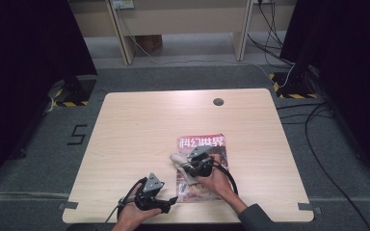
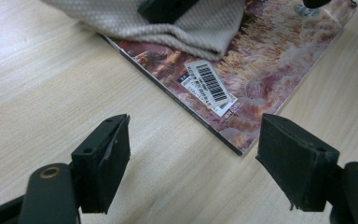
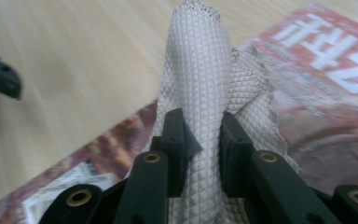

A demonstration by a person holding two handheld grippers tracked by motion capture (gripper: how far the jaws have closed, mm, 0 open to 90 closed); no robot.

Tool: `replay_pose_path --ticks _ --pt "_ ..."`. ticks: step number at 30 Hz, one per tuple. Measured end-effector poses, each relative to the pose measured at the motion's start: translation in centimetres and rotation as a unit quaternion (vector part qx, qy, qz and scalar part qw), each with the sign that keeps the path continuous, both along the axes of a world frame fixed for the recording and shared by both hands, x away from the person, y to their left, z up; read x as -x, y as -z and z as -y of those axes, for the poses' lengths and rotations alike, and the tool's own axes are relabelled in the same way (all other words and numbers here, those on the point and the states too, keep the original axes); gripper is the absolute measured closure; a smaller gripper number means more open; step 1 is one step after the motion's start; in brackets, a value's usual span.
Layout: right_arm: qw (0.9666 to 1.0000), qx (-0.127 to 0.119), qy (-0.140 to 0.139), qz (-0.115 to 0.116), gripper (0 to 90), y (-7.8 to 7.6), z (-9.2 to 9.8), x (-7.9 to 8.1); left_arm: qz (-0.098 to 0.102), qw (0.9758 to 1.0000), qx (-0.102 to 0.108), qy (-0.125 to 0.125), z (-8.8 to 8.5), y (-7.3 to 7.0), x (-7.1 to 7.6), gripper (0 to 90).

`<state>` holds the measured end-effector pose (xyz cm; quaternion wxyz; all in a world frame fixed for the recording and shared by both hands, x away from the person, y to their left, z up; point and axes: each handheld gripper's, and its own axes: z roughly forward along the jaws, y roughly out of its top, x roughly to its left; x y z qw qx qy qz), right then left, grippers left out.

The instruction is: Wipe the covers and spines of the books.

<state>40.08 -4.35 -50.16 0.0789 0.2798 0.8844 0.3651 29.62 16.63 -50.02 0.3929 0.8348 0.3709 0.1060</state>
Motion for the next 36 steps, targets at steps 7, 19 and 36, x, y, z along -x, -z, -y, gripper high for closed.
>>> replay_pose_path --ticks 7,19,36 --pt "0.9997 0.001 -0.023 -0.003 75.7 0.0 -0.9 1.0 0.000 1.0000 -0.001 0.001 0.0 0.0 0.1 24.5" --pt "0.9998 0.005 0.018 0.003 75.7 -0.1 1.5 -0.4 0.000 1.0000 -0.001 0.000 -0.1 0.0 0.1 24.5" --pt "0.9998 0.007 0.017 0.001 75.7 -0.1 2.2 -0.5 0.001 1.0000 -0.003 0.002 0.0 0.0 0.1 24.5"
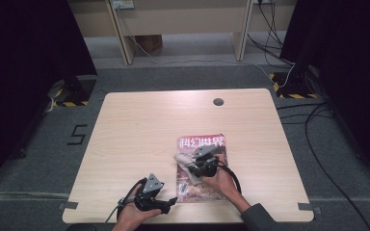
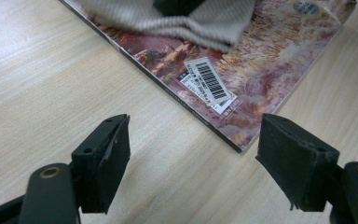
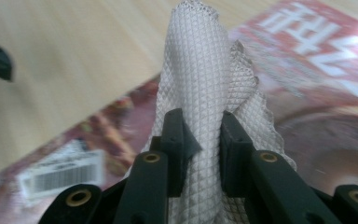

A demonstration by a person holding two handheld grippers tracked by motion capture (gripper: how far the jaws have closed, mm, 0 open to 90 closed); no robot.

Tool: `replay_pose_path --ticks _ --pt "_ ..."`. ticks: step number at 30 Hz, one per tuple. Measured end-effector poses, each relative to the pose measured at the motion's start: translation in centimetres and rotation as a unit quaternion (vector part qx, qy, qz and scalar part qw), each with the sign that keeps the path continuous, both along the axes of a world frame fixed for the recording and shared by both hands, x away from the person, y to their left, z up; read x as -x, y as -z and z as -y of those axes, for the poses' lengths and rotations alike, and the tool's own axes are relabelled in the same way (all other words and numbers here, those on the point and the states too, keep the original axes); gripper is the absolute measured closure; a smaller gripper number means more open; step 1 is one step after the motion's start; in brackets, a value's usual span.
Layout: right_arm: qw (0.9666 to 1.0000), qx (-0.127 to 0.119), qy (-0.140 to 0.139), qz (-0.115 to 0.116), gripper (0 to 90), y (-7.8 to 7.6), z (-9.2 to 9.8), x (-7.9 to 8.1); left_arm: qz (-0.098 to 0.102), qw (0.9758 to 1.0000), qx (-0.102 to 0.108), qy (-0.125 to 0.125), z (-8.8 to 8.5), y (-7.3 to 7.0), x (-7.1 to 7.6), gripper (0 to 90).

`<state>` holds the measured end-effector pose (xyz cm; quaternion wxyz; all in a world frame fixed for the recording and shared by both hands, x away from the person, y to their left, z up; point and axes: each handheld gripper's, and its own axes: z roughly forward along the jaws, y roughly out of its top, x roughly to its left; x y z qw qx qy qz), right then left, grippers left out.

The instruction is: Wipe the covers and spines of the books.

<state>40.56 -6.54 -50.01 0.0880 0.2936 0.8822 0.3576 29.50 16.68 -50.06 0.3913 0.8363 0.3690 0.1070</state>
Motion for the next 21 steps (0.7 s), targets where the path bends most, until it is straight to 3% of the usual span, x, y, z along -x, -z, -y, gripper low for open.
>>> replay_pose_path --ticks 5,12,17,21 --pt "0.9985 0.000 0.054 -0.001 75.7 -0.1 3.3 -1.5 0.000 1.0000 -0.001 0.000 0.0 0.0 0.0 24.4" --pt "0.9936 0.000 0.113 0.001 75.7 -0.2 7.3 -2.8 0.000 1.0000 -0.001 -0.001 0.1 0.1 0.0 24.5" --pt "0.9933 0.006 0.115 0.005 75.8 -0.2 7.7 -2.5 -0.001 1.0000 -0.002 -0.001 0.1 0.1 -0.1 24.5" --pt "0.9956 0.008 0.093 0.003 75.9 -0.2 6.9 -1.6 0.000 1.0000 -0.002 0.000 0.1 0.1 0.0 24.5"
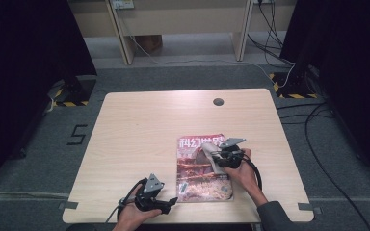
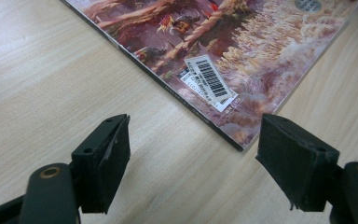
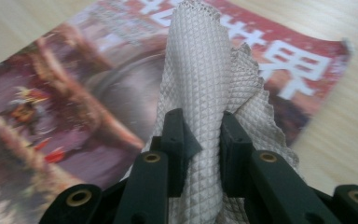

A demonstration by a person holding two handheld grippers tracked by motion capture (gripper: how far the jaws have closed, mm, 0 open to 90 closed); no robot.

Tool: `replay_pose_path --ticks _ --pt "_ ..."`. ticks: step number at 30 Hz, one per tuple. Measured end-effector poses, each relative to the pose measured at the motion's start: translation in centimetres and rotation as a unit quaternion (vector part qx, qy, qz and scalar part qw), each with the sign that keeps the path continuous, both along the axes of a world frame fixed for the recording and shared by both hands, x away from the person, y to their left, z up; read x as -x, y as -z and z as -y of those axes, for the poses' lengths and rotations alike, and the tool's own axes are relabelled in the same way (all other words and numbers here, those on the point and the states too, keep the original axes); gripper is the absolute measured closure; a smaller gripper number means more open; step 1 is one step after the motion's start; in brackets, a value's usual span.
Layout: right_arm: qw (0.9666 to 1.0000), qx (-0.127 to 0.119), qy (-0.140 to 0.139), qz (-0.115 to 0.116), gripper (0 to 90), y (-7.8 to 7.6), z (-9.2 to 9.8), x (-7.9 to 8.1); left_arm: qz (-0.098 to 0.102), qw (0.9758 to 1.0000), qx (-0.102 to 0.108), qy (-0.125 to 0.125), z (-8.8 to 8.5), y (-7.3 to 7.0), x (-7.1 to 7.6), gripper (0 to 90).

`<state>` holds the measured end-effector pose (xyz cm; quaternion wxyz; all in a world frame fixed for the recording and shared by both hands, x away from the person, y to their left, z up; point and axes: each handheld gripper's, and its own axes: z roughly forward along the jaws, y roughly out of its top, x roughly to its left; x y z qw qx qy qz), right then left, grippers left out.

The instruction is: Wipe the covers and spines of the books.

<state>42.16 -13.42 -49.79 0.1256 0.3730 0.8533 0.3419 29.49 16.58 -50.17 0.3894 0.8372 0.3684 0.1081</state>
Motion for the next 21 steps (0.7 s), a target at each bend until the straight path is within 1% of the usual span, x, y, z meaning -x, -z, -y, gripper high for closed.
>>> replay_pose_path --ticks 3,5,7,9,13,16,19,21 --pt "0.9998 0.004 -0.019 0.004 75.7 0.0 -0.7 0.4 0.000 1.0000 0.001 -0.002 0.0 0.0 0.0 24.5" --pt "0.9999 -0.002 -0.015 -0.002 75.4 0.0 -0.5 0.2 0.000 1.0000 0.000 -0.002 -0.1 0.0 0.0 24.5" --pt "1.0000 -0.004 -0.003 0.002 75.5 0.1 0.1 -0.2 0.001 1.0000 0.001 -0.002 0.0 0.0 0.0 24.5" --pt "0.9999 -0.003 0.016 0.005 75.4 0.0 0.9 -0.5 -0.001 1.0000 0.000 -0.001 0.0 0.0 0.0 24.5" --pt "0.9989 -0.012 0.045 0.005 75.5 0.1 2.5 -1.1 0.000 1.0000 0.001 0.000 0.0 0.0 0.0 24.5" --pt "0.9986 -0.011 0.051 0.007 75.5 0.1 2.9 -1.3 -0.002 1.0000 -0.002 0.001 0.0 0.0 0.0 24.5" --pt "0.9985 -0.008 0.053 0.009 75.5 0.1 2.8 -1.2 0.000 1.0000 0.000 0.000 0.0 0.0 0.0 24.5" --pt "0.9987 -0.004 0.051 0.007 75.5 0.0 2.6 -1.0 -0.001 1.0000 -0.002 0.001 0.0 0.1 0.0 24.5"
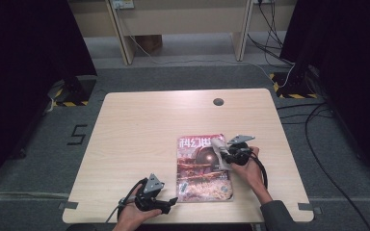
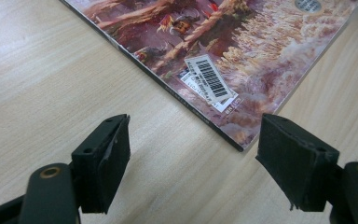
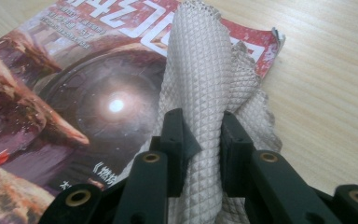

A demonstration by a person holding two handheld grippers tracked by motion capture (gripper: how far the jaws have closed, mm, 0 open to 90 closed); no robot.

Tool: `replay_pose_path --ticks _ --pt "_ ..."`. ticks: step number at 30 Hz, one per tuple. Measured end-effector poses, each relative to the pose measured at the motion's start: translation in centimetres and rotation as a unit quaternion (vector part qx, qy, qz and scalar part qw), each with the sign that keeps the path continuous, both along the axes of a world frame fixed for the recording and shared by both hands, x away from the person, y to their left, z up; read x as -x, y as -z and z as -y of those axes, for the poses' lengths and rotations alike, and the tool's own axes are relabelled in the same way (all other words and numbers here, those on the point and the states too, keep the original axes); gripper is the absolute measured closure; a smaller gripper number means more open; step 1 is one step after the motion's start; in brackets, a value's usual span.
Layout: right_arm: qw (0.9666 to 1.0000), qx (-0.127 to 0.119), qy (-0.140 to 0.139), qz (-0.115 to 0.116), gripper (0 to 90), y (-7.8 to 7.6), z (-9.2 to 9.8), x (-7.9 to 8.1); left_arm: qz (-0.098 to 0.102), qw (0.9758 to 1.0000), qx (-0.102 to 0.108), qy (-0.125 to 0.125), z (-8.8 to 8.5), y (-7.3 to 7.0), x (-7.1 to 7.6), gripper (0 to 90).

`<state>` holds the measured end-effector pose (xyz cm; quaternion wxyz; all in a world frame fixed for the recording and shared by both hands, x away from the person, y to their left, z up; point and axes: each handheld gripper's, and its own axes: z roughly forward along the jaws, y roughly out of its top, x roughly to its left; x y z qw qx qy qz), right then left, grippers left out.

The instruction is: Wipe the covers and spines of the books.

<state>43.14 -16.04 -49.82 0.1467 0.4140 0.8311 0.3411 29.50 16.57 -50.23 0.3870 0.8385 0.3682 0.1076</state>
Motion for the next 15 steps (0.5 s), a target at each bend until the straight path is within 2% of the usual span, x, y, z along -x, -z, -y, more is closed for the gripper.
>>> replay_pose_path --ticks 3,8,10,13,15 --pt "0.9999 0.005 -0.014 -0.004 75.5 -0.1 -0.5 0.5 0.001 1.0000 0.002 -0.001 0.0 0.0 -0.1 24.5" --pt "0.9990 -0.004 -0.044 -0.011 75.3 0.0 -1.3 1.9 0.001 1.0000 0.002 0.000 0.0 0.0 -0.1 24.5" --pt "0.9985 0.002 -0.055 -0.009 75.3 0.0 -1.7 2.5 0.000 1.0000 -0.002 -0.001 0.0 0.0 -0.1 24.5" --pt "0.9986 0.007 -0.053 -0.007 75.1 -0.1 -1.4 2.6 0.001 1.0000 0.000 -0.003 -0.1 0.0 -0.1 24.5" --pt "0.9993 0.004 -0.038 -0.005 75.1 -0.1 -0.7 2.4 0.001 1.0000 0.000 -0.004 -0.1 0.0 -0.1 24.5"
